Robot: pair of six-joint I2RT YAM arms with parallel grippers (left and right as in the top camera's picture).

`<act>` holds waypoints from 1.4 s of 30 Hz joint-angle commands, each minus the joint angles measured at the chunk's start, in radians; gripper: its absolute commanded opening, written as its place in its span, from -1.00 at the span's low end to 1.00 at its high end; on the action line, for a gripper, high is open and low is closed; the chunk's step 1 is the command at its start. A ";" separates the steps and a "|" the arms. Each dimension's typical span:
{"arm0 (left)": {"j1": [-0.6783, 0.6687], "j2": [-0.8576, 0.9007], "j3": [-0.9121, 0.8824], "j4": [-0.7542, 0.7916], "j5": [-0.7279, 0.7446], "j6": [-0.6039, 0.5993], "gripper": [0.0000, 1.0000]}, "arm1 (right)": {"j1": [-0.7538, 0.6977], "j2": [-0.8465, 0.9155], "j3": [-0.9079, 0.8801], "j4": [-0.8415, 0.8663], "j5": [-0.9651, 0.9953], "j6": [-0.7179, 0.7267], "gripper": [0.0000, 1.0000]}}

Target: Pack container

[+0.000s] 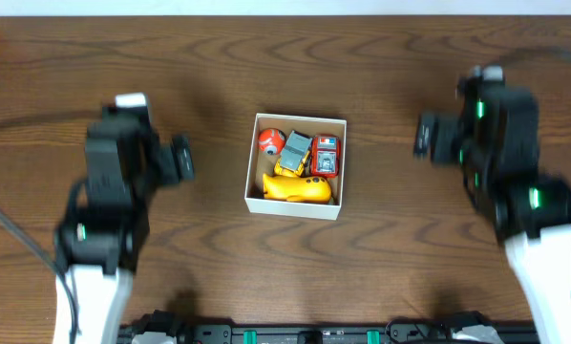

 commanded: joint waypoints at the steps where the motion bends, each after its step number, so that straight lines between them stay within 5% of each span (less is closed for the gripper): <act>1: -0.042 -0.151 -0.136 0.008 -0.015 -0.021 0.96 | 0.038 -0.163 -0.159 -0.013 0.062 0.041 0.98; 10: -0.102 -0.491 -0.311 -0.005 -0.019 -0.028 0.96 | 0.048 -0.543 -0.446 -0.076 0.060 0.097 0.98; 35: -0.102 -0.488 -0.311 -0.021 -0.019 -0.028 0.96 | 0.046 -0.574 -0.475 -0.167 0.059 0.097 0.99; 42: -0.102 -0.488 -0.311 -0.021 -0.019 -0.028 0.96 | -0.022 -0.730 -0.475 -0.246 0.054 0.077 0.98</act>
